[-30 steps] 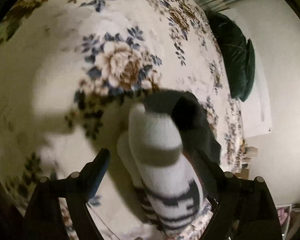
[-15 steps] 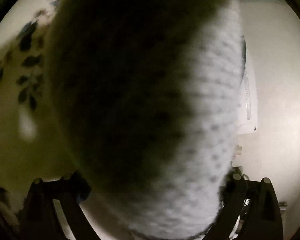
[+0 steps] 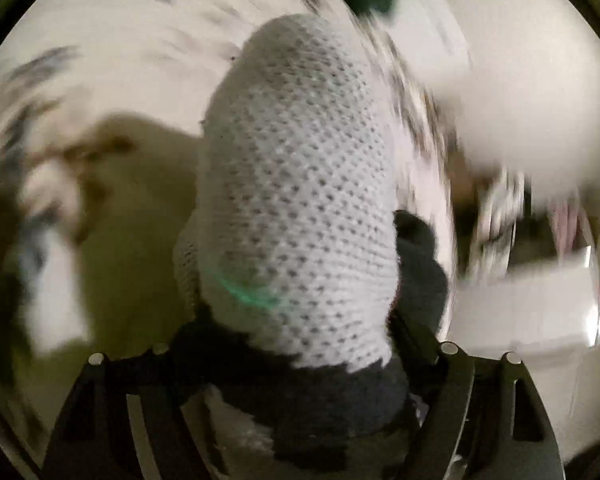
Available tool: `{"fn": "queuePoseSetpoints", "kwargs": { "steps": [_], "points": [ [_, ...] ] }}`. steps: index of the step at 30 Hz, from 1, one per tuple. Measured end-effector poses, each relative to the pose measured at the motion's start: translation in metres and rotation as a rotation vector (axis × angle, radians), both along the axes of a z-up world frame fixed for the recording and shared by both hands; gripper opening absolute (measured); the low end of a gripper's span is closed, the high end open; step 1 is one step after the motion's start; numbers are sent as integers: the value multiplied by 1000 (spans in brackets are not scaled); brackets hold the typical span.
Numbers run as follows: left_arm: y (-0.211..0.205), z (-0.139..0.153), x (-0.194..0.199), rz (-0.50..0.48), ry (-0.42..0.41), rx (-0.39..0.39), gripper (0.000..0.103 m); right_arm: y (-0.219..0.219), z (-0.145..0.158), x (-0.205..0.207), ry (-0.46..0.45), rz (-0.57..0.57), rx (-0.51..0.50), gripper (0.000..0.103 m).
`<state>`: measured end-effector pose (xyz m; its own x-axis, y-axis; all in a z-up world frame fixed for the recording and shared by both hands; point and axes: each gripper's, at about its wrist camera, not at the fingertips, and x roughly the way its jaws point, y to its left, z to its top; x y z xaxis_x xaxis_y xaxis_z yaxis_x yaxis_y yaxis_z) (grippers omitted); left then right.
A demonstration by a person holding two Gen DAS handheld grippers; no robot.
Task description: Fold small clothes
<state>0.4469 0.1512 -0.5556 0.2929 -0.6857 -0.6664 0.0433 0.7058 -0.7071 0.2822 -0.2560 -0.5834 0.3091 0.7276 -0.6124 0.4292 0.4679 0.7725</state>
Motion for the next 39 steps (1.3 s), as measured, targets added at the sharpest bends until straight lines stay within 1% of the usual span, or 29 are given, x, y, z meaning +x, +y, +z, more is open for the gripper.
{"fn": "queuePoseSetpoints", "kwargs": {
  "steps": [1,3,4,6,7,8,10,12,13,14,15,16,17,18,20,21,22,23,24,26,27,28,29,31,33,34,36,37,39],
  "points": [
    [-3,1,5,-40,5,18,83,1,-8,-14,38,-31,32,33],
    [1,9,9,-71,46,21,83,0,-28,-26,140,-83,81,45],
    [2,15,4,-65,47,28,82,-3,-31,-22,175,-80,90,53],
    [13,36,-13,-7,21,48,81,-9,-23,-13,178,-13,48,53],
    [17,44,-22,18,6,53,81,-14,-8,-8,156,59,-21,54],
    [22,54,-31,54,-14,58,81,-17,0,-6,149,90,-61,57],
    [28,75,-53,126,-45,85,81,-27,30,-3,110,159,-169,59],
    [30,79,-59,173,-70,118,81,-32,56,2,67,211,-272,61],
    [31,78,-67,189,-76,120,81,-32,71,15,30,230,-325,63],
    [38,74,-64,209,-69,120,81,-30,87,27,-15,247,-382,63],
    [38,71,-63,227,-55,109,81,-38,96,47,-38,258,-407,63],
    [37,65,-61,243,-42,94,81,-29,108,70,-99,289,-427,63],
    [41,56,-59,251,-30,93,81,-32,114,87,-129,299,-432,63],
    [36,52,-54,255,-18,102,81,-20,119,113,-179,321,-450,63],
    [33,50,-47,251,-28,115,81,2,110,156,-238,391,-442,64],
    [32,50,-43,246,-32,127,81,15,106,170,-241,406,-458,64],
    [29,51,-44,238,-39,130,81,34,93,197,-247,445,-460,64],
    [26,52,-42,229,-45,137,81,53,84,220,-242,493,-444,64],
    [22,51,-39,225,-46,150,81,67,76,227,-231,523,-444,64],
    [19,47,-37,217,-40,156,81,99,47,258,-156,609,-412,64],
    [18,44,-36,216,-34,159,81,100,36,252,-144,622,-398,64],
    [18,41,-35,218,-27,167,81,102,34,250,-147,633,-411,52],
    [17,40,-36,219,-21,167,81,104,38,249,-180,628,-448,10],
    [17,36,-34,220,-13,158,81,101,46,243,-198,598,-496,11],
    [16,35,-33,211,-17,145,81,86,63,230,-230,513,-554,11],
    [15,35,-32,206,-18,147,83,73,73,225,-248,446,-588,11],
    [13,34,-30,192,-19,143,83,46,83,215,-243,351,-612,11],
    [12,33,-29,187,-17,144,83,32,76,217,-210,306,-601,11],
    [9,31,-26,176,-10,156,83,14,61,219,-128,279,-545,11]
  ]
}}
